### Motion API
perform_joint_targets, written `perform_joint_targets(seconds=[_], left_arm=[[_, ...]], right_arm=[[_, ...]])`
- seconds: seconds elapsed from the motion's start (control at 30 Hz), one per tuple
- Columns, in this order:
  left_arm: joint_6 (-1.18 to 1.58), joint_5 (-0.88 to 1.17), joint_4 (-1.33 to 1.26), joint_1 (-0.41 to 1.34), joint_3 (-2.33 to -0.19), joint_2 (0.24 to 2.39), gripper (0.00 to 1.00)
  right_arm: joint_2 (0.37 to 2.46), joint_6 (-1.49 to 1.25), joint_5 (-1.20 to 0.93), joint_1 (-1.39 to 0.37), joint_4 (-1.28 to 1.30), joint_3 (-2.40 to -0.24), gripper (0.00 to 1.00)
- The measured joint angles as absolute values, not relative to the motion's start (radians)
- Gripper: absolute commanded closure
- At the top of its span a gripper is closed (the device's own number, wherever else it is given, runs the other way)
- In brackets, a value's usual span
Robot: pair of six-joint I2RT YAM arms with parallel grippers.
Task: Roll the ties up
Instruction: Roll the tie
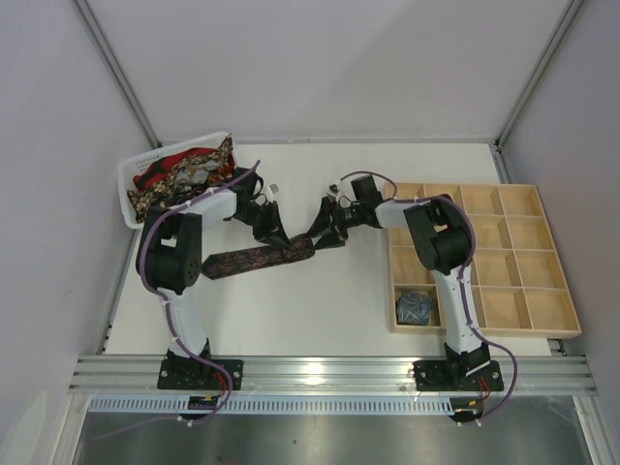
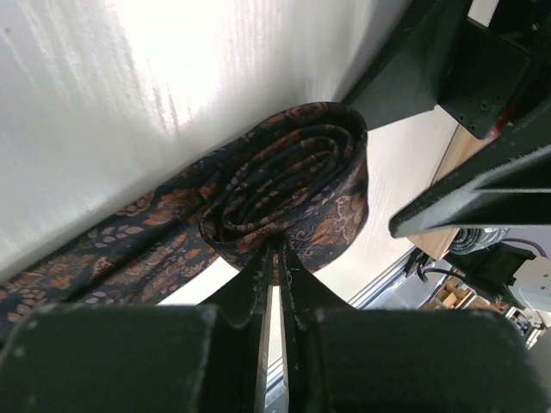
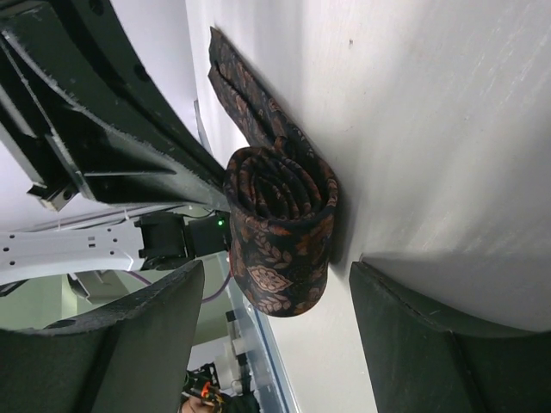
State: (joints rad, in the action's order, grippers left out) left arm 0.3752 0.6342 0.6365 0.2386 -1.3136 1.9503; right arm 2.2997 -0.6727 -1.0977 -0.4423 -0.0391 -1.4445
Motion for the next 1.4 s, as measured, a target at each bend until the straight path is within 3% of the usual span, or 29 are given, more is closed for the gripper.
perform_joint_targets(seconds=[0.27,0.47,0.63,0.9,1.0,1.4], left_arm=[[0.371,0.639,0.628,0.220,-1.304,1.966,0.90],[0.365,0.643,0.616,0.216,-1.298,1.966,0.91],[0.365,0.644,0.610,0.212,-1.291,1.966,0.91],[0.367,0.662,0.573,0.206,-1.264,1.965,0.89],[0.375,0.666,0.554,0.206,-1.242,1.948,0.84],[0.426,0.650,0.515,0.206,-1.141,1.873,0.84]], right_arm=[[2.321,-0.724,-1.112,-0.474,-0.084,-1.449,0.29],[2.344,-0.791,-1.104,-0.502,-0.139,-1.450,0.41],[2.359,-0.853,-1.077,-0.509,-0.170,-1.450,0.59],[2.360,-0.879,-1.026,-0.515,-0.134,-1.450,1.00],[2.353,-0.837,-0.993,-0.518,-0.045,-1.475,1.00],[2.235,-0.679,-0.769,-0.521,0.297,-1.499,1.00]])
